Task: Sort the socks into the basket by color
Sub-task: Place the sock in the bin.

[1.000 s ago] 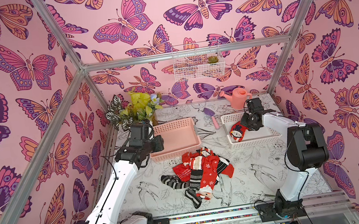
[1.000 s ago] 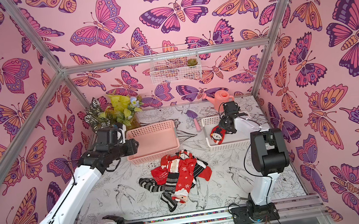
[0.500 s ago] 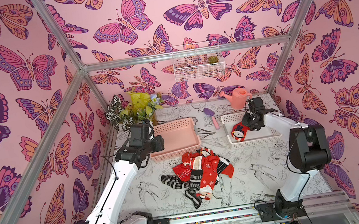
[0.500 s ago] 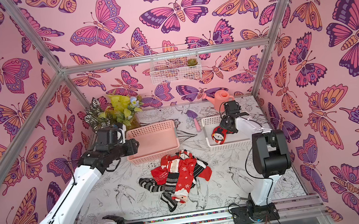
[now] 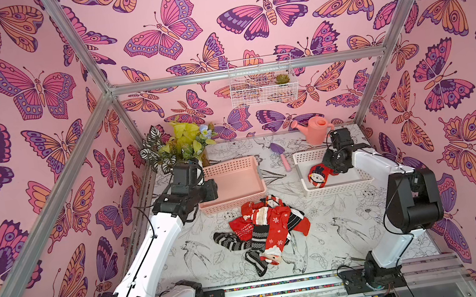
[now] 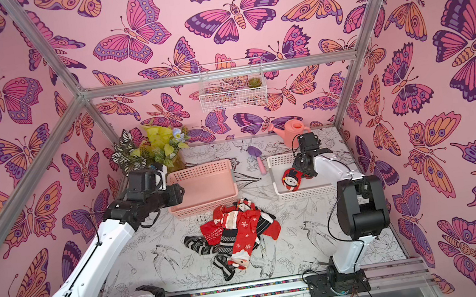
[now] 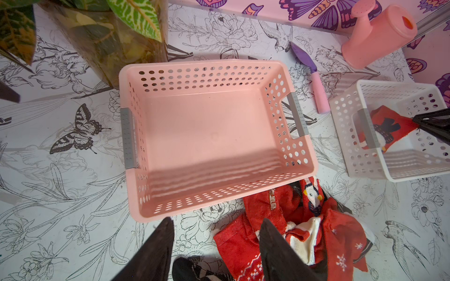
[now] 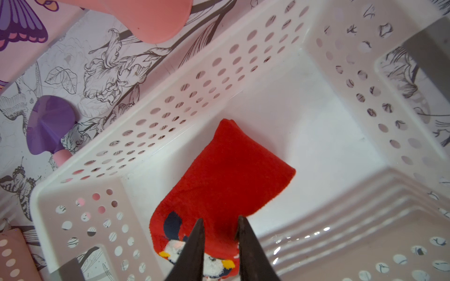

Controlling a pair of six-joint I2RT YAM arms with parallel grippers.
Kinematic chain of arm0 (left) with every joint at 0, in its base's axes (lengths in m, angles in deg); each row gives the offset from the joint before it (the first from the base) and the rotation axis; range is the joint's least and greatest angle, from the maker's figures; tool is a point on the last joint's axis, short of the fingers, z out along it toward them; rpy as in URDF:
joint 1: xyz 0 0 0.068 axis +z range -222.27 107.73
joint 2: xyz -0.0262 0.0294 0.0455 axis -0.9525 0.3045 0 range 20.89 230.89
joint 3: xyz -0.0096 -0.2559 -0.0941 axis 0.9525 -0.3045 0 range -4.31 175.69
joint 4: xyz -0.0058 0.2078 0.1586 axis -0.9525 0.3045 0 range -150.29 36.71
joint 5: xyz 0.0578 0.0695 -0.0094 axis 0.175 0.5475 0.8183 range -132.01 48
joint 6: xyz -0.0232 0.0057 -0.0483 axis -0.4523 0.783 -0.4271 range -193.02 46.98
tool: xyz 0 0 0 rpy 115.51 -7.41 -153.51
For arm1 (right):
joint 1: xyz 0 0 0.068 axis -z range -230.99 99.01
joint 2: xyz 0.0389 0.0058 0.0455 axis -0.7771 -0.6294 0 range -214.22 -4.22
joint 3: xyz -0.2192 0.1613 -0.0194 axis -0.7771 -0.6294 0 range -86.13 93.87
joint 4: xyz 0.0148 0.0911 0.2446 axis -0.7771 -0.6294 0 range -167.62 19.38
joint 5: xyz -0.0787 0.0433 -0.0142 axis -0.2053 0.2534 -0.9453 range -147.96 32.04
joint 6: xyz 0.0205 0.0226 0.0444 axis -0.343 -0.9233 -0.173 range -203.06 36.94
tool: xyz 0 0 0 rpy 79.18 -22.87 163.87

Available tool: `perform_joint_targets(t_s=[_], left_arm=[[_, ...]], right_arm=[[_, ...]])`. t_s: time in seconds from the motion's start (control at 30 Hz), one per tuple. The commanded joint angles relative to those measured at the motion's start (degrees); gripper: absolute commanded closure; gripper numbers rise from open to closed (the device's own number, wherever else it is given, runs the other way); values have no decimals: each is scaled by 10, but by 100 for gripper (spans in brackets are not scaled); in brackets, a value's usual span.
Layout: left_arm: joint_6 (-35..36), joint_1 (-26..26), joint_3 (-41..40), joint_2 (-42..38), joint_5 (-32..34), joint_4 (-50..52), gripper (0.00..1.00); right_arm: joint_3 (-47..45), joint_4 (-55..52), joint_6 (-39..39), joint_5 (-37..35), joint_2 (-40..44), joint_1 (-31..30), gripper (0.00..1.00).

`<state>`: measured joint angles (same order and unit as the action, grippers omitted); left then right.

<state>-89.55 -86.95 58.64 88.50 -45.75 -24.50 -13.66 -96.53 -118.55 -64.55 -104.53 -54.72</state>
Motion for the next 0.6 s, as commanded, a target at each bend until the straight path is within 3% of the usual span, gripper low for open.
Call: perform_joint_targets(t_s=[0.0, 0.57], left_arm=[[7, -3, -9, -8, -9, -4, 41], [7, -3, -10, -13, -14, -5, 41]], right_arm=[[8, -45, 17, -20, 9, 4, 73], [30, -132, 52, -69, 23, 4, 71]])
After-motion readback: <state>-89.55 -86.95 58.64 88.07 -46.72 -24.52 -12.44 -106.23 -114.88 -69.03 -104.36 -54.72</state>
